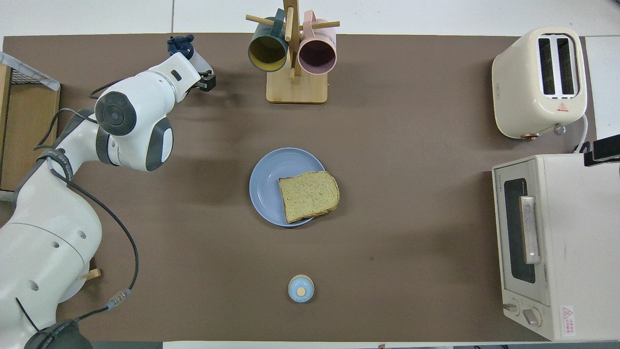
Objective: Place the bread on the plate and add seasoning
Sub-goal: 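Set the bottle upright on the table and open the left gripper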
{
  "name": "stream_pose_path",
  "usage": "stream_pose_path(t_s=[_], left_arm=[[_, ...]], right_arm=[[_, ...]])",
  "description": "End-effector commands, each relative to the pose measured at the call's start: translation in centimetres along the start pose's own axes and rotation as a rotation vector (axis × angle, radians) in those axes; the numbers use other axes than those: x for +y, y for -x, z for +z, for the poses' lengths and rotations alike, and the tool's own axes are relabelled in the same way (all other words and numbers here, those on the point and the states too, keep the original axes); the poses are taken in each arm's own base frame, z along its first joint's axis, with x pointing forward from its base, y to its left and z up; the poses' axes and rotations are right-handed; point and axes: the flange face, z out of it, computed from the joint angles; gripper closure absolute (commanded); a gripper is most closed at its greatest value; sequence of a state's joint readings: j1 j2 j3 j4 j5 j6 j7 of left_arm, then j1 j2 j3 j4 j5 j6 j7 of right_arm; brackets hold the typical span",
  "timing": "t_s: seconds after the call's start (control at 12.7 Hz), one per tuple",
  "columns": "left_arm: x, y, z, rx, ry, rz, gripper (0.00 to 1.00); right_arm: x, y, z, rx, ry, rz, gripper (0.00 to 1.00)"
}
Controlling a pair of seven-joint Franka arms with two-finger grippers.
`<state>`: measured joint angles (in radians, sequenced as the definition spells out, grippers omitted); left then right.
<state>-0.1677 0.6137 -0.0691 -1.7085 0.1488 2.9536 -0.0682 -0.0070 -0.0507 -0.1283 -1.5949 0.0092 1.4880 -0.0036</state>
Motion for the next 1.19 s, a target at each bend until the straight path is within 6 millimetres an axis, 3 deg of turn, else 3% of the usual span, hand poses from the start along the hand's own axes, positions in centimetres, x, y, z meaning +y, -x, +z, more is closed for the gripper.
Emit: stream_pose_path(t_s=[0.0,0.16,0.32,0.79,1.11], left_arm=[[0.1,0.2,-0.2,-0.015,0.004,0.002,0.0],[0.1,0.3,-0.3,-0.029,0.002,0.0,0.0],[-0.7,-0.1,-1.7,-0.087,-0.011,-0.002,0.0],[-1.1,-2.0,-10.6,-0.268,-0.046,0.022,0.0],[-2.4,-3.6,-18.3,-0.379,-0.078,0.009,0.0]], right_arm=[[0.1,0.6,0.0,0.001,0.004,-0.007,0.0],[0.2,0.6,0.0,-0.001,0.004,-0.006,0.0],[0.1,0.6,0.0,0.001,0.004,-0.007,0.0],[0.1,0.6,0.0,-0.001,0.004,-0.007,0.0],[0.2,0.6,0.0,0.001,0.004,-0.006,0.0]])
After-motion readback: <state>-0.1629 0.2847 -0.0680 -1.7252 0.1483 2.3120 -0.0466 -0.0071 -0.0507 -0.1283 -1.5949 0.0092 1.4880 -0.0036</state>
